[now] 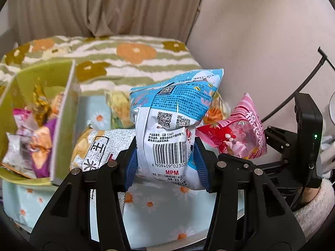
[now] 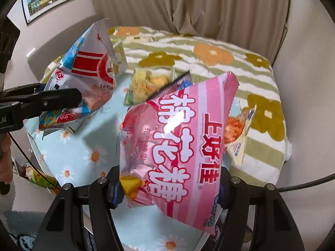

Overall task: Organize snacks
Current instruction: 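Put the blue-white bag in the box with left tool while right tool carries pink bag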

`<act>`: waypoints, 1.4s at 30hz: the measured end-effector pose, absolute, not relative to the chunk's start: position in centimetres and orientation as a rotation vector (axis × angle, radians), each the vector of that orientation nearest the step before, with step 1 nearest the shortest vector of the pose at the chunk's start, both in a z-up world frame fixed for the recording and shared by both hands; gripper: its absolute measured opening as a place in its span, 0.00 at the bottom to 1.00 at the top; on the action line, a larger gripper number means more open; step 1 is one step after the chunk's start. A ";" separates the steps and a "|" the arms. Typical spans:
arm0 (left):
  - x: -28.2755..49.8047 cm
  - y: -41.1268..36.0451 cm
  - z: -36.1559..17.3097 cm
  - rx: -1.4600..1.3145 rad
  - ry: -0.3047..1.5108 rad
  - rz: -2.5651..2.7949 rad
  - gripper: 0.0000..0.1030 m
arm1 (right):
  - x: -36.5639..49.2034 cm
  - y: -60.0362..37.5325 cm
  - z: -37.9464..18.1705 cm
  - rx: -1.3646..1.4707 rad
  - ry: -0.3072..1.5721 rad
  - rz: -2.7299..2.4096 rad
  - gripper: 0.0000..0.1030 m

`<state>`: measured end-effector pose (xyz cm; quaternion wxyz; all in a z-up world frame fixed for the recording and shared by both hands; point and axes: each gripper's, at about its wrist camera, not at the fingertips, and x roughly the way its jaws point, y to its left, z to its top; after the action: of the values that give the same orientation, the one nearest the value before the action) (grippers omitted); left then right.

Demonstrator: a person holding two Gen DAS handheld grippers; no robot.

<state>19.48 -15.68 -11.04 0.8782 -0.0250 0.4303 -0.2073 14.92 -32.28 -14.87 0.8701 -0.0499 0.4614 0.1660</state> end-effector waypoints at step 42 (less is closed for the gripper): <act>31.0 12.9 -13.1 -0.118 0.968 -0.208 0.98 | 26.9 -5.3 -9.0 -0.036 0.901 0.434 0.60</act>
<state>30.97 12.86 -13.10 0.8783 -0.0565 0.4642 -0.0998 26.92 -5.33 -9.03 0.8774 -0.0174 0.4320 0.2081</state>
